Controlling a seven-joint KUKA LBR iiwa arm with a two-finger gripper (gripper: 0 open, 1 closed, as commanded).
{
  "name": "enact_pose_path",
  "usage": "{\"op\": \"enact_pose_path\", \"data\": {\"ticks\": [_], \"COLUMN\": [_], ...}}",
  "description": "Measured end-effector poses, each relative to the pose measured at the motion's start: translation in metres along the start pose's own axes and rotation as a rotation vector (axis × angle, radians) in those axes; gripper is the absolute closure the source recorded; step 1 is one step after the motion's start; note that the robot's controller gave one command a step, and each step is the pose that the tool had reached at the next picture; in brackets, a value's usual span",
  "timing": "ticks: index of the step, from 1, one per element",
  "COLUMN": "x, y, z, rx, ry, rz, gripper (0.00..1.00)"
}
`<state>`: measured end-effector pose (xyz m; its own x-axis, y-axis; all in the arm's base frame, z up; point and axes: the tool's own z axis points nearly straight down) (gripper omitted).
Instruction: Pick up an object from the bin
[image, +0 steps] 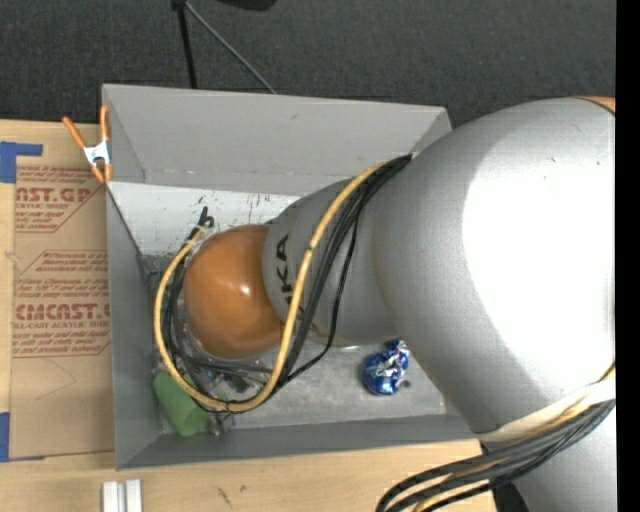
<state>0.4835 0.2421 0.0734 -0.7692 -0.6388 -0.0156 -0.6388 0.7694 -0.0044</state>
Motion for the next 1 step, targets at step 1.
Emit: {"op": "enact_pose_path", "data": {"ticks": [1], "x": [0.0067], "y": [-0.0121], "z": [-0.1488], "rx": [-0.002], "ry": [0.006], "rz": [0.007], "gripper": [1.00]}}
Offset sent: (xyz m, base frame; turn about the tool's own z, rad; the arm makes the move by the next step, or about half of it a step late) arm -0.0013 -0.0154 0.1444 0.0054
